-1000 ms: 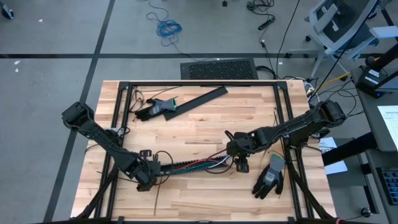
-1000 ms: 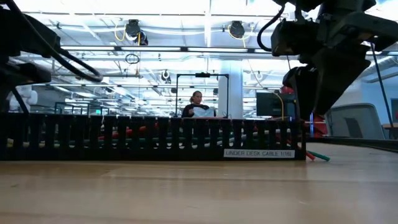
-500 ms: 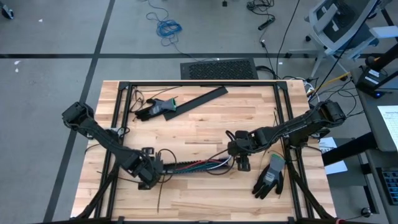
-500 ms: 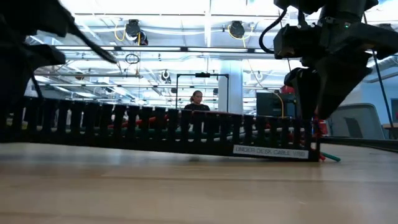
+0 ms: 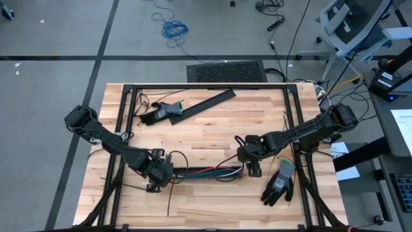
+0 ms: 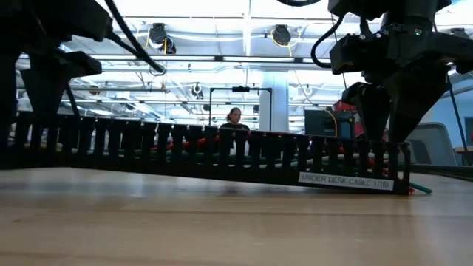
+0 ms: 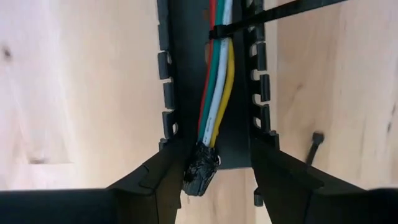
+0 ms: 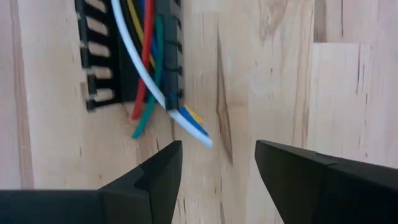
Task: Ziptie cables
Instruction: Put the cable wires into the black cable duct
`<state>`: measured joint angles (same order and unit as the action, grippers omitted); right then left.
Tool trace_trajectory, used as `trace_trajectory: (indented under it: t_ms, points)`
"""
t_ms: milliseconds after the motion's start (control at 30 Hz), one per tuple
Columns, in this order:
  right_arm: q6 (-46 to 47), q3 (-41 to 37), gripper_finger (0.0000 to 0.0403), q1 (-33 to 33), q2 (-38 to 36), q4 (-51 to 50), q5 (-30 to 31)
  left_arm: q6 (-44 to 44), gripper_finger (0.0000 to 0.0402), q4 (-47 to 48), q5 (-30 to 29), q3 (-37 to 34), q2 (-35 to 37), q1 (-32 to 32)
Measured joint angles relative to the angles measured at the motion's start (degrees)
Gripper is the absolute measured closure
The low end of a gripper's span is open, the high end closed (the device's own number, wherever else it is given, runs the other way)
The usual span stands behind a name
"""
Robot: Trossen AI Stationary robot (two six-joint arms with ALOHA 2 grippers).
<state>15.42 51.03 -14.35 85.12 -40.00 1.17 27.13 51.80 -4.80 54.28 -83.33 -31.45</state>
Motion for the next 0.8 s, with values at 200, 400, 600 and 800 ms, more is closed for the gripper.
trace_trajectory:
  t_ms: [200, 400, 600, 800]
  points:
    - [-0.1, 0.0, 0.0206, 0.0, 0.0, -1.7, -0.2, -1.1, 0.0214, 1.4, 1.6, -0.3, 0.0, 1.3]
    - [0.4, 0.0, 0.0206, 0.0, -0.2, -2.7, -0.2, 1.2, 0.0214, 4.4, 3.8, 0.1, 0.2, 2.6]
    - [0.0, 0.0, 0.0206, 0.5, -0.2, -3.1, -1.1, 2.4, 0.0214, 4.6, 5.3, 1.9, 1.6, 4.6]
    - [0.6, 0.0, 0.0206, 1.0, -0.9, -3.3, -1.2, 4.4, 0.0214, 10.2, -2.6, 4.5, 2.5, 4.4]
